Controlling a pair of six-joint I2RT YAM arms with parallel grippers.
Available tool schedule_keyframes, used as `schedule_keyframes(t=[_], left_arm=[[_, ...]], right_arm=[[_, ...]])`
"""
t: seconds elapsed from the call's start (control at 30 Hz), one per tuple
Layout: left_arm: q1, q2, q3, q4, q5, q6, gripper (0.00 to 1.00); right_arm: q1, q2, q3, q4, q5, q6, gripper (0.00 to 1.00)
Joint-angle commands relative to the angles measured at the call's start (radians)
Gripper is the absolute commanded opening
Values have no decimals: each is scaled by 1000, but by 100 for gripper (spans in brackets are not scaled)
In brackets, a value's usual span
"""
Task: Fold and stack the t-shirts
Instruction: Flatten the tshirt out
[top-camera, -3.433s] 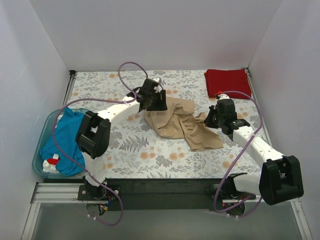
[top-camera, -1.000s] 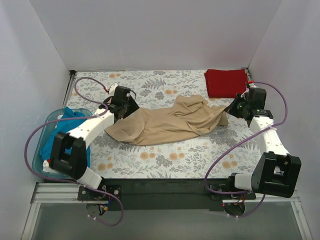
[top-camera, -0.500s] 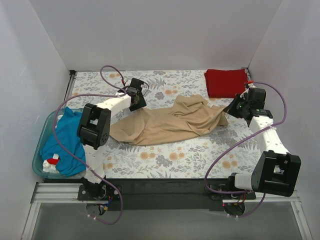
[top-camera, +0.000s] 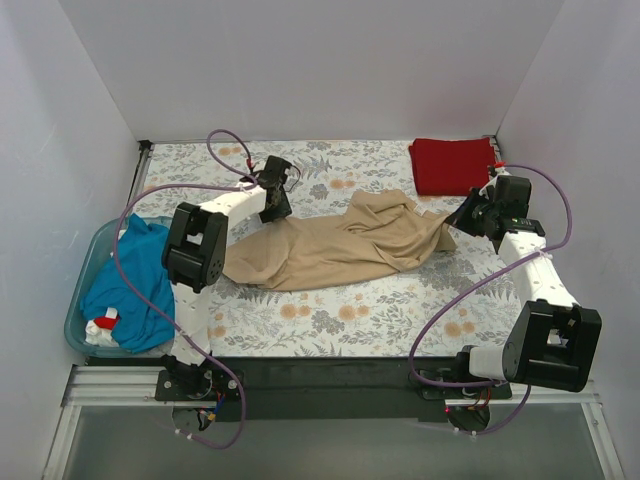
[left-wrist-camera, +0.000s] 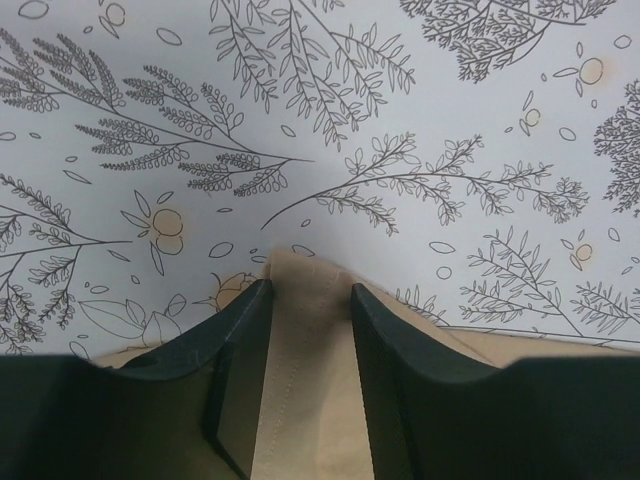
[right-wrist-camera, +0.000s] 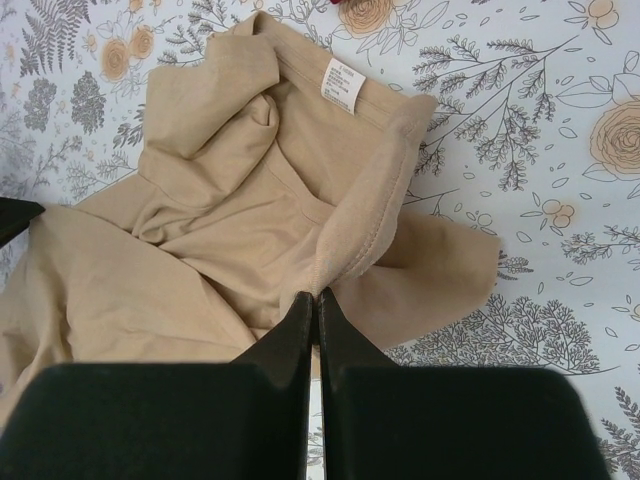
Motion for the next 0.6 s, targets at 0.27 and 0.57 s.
schedule_keyframes(t=[0.27,0.57], left_arm=[[11,14,138,-54,-40,16,0],[78,-81,313,-68,-14,44,0]], right_arm=[[-2,9,14,41,-28,11,1],[-2,70,154,41,-40,66,1]])
